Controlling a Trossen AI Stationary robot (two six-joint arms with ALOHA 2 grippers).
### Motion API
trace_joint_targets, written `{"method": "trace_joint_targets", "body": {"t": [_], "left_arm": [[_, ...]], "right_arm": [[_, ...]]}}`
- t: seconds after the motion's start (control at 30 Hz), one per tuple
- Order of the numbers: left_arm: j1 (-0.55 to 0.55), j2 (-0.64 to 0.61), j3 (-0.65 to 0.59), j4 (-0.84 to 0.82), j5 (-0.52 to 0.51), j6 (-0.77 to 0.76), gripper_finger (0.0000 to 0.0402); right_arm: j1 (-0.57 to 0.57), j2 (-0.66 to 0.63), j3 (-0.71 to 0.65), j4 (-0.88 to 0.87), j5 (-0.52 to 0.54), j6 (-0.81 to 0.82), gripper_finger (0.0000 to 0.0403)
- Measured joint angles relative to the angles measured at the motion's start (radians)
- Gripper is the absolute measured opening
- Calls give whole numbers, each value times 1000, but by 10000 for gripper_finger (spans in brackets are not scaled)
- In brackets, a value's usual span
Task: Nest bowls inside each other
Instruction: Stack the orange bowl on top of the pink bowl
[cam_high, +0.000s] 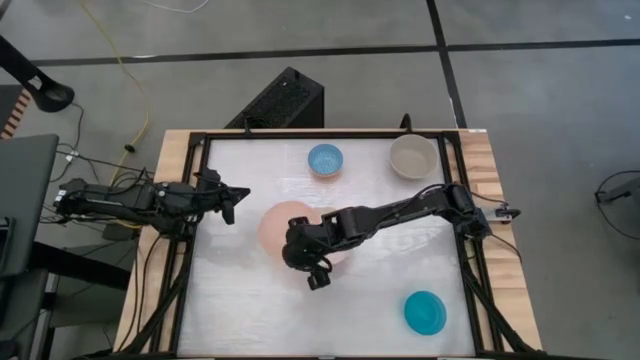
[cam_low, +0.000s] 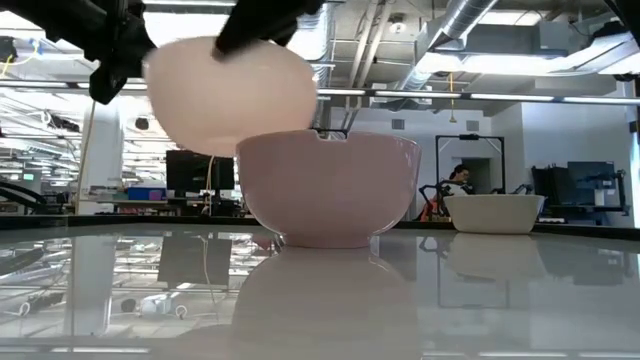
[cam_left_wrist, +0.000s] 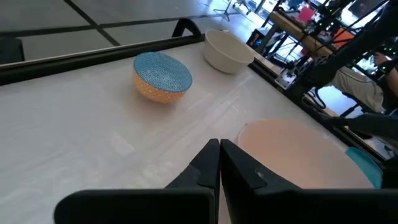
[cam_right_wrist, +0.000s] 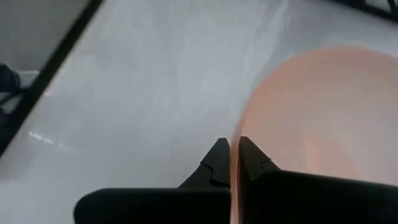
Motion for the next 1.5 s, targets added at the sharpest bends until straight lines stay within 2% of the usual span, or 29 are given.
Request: {"method": "trace_joint_targets", "body": {"t": [0.5, 0.7, 1.1, 1.33, 1.43, 1.5], "left_arm": [[0, 0, 0, 23, 0, 10, 0], [0, 0, 0, 31, 21, 8, 0], [0, 0, 0, 74, 27, 24, 0], [0, 0, 0, 74, 28, 24, 0], [0, 0, 0, 74, 37, 23, 0], [0, 0, 0, 74, 47, 23, 0]], "right_arm": [[9, -29, 0, -253, 112, 214, 0], [17, -27, -57, -260, 146, 366, 0], [76, -27, -143, -97, 154, 488, 0], [72, -27, -145, -90, 150, 537, 1], [75, -27, -145, -82, 156, 560, 17], [79, -27, -145, -76, 169, 576, 41]]}}
